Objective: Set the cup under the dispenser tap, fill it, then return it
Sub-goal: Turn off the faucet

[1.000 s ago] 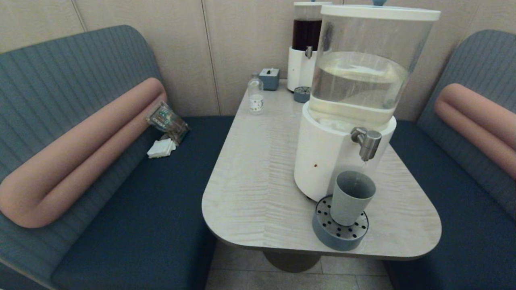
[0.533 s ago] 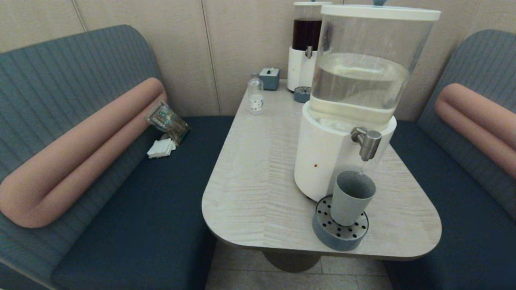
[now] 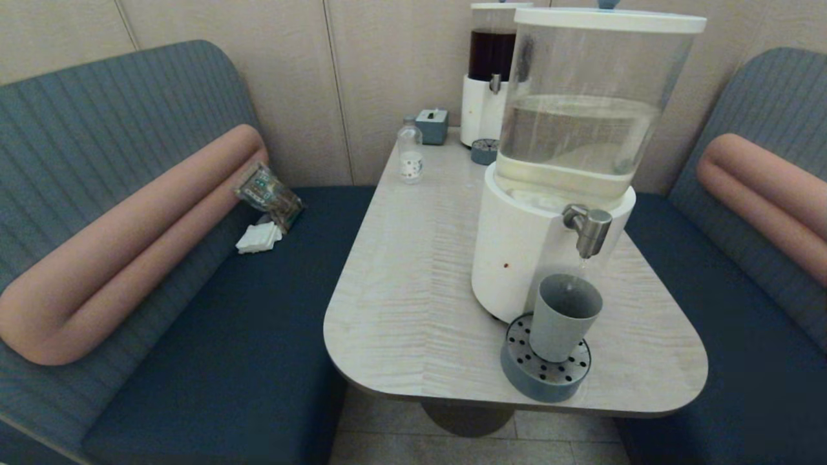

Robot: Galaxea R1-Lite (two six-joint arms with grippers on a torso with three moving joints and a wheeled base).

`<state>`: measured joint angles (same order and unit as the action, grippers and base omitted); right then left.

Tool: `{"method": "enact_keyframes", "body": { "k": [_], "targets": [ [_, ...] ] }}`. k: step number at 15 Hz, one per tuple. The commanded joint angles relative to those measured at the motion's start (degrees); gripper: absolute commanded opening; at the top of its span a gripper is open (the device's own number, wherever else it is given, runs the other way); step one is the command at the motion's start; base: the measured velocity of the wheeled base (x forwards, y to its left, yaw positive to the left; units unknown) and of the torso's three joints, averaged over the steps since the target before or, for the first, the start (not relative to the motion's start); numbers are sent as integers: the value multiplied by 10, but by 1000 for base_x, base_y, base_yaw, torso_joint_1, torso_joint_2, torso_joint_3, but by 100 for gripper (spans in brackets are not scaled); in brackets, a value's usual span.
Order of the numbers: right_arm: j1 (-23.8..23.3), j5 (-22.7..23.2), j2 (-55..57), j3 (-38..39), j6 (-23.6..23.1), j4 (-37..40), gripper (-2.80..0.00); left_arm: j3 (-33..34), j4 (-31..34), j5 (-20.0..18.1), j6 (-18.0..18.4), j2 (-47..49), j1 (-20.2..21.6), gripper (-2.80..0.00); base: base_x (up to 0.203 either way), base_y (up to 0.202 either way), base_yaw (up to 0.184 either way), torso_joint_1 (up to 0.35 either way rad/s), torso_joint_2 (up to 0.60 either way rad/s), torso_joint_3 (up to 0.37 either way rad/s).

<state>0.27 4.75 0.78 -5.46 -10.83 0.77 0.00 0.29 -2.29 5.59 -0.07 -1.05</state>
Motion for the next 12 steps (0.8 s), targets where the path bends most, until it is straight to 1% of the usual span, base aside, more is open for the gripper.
{"method": "enact_keyframes", "body": {
  "k": [1, 4, 6, 8, 10, 12],
  "targets": [
    [0, -10, -9, 52, 0, -91, -280, 0, 1, 0, 0, -1, 0, -280, 0, 0, 0, 0, 0, 0],
    [0, -20, -9, 55, 23, -65, -280, 0, 0, 0, 0, -1, 0, -280, 0, 0, 0, 0, 0, 0],
    [0, -30, -9, 55, 27, -57, -280, 0, 1, 0, 0, -1, 0, -280, 0, 0, 0, 0, 0, 0],
    [0, -32, -9, 55, 31, -39, -280, 0, 0, 0, 0, -1, 0, -280, 0, 0, 0, 0, 0, 0],
    [0, -32, -9, 55, 47, -32, -280, 0, 1, 0, 0, -1, 0, -280, 0, 0, 0, 0, 0, 0],
    [0, -35, -8, 52, 60, 1, -280, 0, 1, 0, 0, -1, 0, -280, 0, 0, 0, 0, 0, 0]
  ]
}}
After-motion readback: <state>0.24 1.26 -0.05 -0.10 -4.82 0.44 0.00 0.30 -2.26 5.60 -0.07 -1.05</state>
